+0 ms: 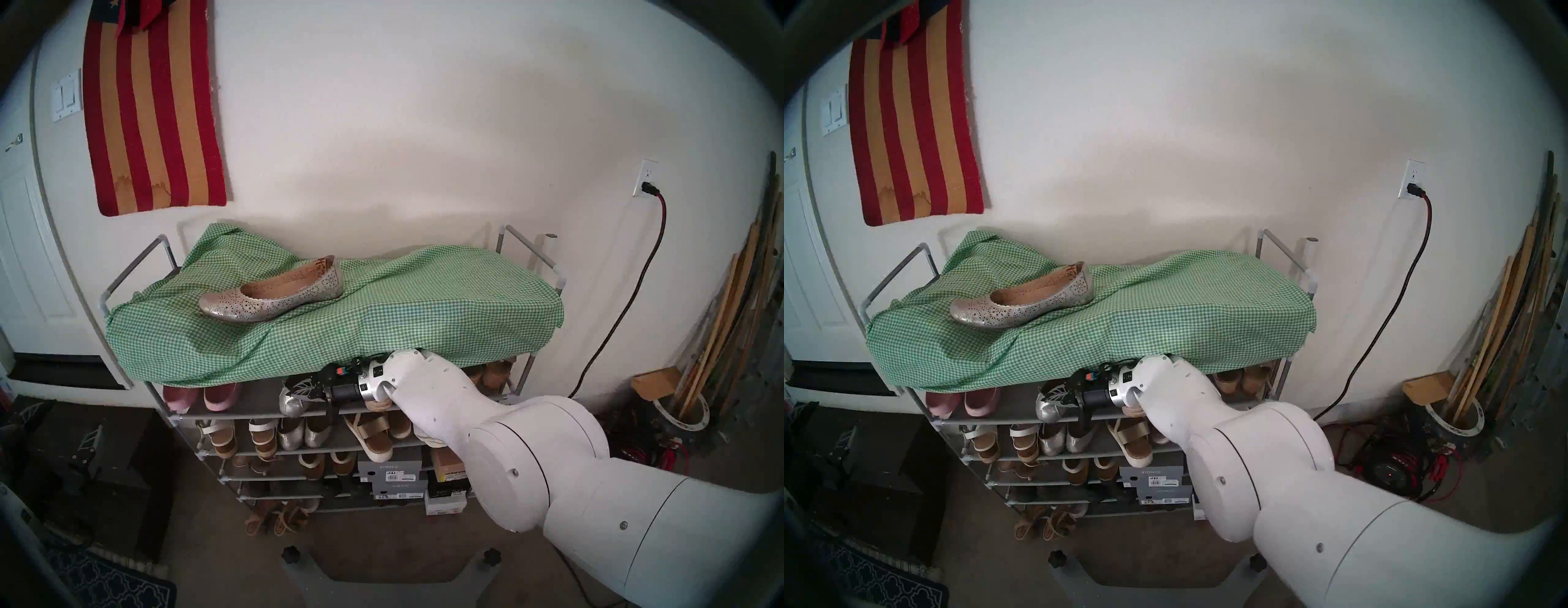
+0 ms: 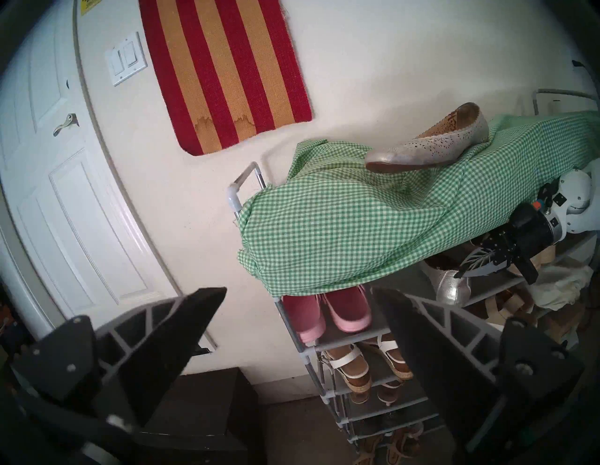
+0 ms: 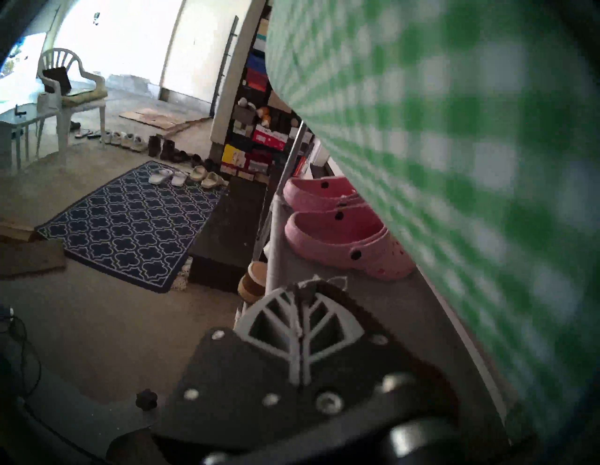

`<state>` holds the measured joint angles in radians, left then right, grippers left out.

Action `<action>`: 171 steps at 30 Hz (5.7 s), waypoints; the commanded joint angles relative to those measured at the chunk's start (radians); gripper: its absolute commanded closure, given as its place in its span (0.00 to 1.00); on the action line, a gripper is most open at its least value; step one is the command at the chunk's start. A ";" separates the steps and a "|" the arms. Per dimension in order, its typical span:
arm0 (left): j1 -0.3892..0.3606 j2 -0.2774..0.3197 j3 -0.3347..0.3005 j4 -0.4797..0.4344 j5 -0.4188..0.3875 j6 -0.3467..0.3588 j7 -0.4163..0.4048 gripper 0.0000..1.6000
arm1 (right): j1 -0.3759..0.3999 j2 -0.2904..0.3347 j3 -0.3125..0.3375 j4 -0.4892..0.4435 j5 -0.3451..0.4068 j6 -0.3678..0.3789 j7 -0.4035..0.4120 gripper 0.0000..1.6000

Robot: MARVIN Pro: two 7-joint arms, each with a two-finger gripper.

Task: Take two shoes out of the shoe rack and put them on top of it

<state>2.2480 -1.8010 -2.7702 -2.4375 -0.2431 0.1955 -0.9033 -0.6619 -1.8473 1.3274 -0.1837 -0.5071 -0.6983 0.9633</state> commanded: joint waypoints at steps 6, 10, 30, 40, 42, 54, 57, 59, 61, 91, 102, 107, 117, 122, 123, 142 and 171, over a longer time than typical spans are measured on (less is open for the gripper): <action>-0.004 0.007 0.001 -0.006 -0.003 -0.003 -0.006 0.00 | 0.048 -0.053 0.065 -0.055 0.080 -0.125 0.179 1.00; -0.005 0.009 0.001 -0.006 -0.003 -0.004 -0.007 0.00 | 0.046 -0.071 0.070 -0.053 0.080 -0.147 0.184 1.00; -0.011 0.018 -0.001 -0.006 -0.003 -0.004 -0.013 0.00 | 0.043 -0.090 0.086 -0.037 0.072 -0.207 0.090 1.00; -0.013 0.020 -0.002 -0.006 -0.003 -0.003 -0.017 0.00 | 0.013 -0.020 0.076 0.006 0.045 -0.215 0.073 1.00; -0.013 0.020 -0.002 -0.006 -0.003 -0.003 -0.017 0.00 | 0.006 -0.013 0.072 0.014 0.040 -0.213 0.074 1.00; -0.014 0.022 -0.004 -0.006 -0.003 -0.003 -0.021 0.00 | -0.043 0.039 0.047 0.074 0.014 -0.228 0.059 1.00; -0.015 0.022 -0.004 -0.006 -0.003 -0.003 -0.022 0.00 | -0.052 0.044 0.034 0.081 0.005 -0.243 0.050 1.00; -0.015 0.022 -0.005 -0.006 -0.003 -0.003 -0.022 0.00 | -0.054 0.045 0.031 0.082 0.002 -0.249 0.045 1.00; -0.015 0.022 -0.005 -0.006 -0.003 -0.003 -0.023 0.00 | -0.058 0.046 0.025 0.083 -0.005 -0.262 0.031 1.00; -0.017 0.021 -0.008 -0.006 -0.003 -0.002 -0.029 0.00 | -0.055 0.040 -0.007 0.084 -0.043 -0.262 0.001 0.10; -0.018 0.019 -0.009 -0.006 -0.003 -0.002 -0.031 0.00 | -0.037 0.036 -0.003 0.084 -0.048 -0.262 0.002 0.00; -0.018 0.017 -0.009 -0.006 -0.002 -0.001 -0.031 0.00 | -0.016 0.027 -0.001 0.084 -0.042 -0.262 0.006 0.00; -0.019 0.010 -0.010 -0.006 -0.001 -0.001 -0.031 0.00 | 0.018 0.006 -0.012 0.084 -0.036 -0.262 0.005 0.00; -0.020 0.007 -0.011 -0.006 -0.001 -0.001 -0.031 0.00 | 0.009 -0.007 -0.024 0.084 -0.039 -0.252 0.016 0.00; -0.020 0.007 -0.011 -0.006 0.000 -0.001 -0.031 0.00 | 0.004 -0.009 -0.030 0.084 -0.043 -0.250 0.003 0.00; -0.024 0.003 -0.012 -0.006 0.001 -0.002 -0.033 0.00 | -0.046 -0.024 -0.066 0.084 -0.049 -0.200 0.059 0.00; -0.026 -0.005 -0.013 -0.006 0.007 0.001 -0.033 0.00 | 0.003 -0.004 0.017 0.084 0.042 -0.049 0.165 0.00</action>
<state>2.2217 -1.8058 -2.7856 -2.4375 -0.2394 0.1943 -0.9384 -0.6781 -1.8545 1.3309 -0.0966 -0.4876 -0.8043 1.0231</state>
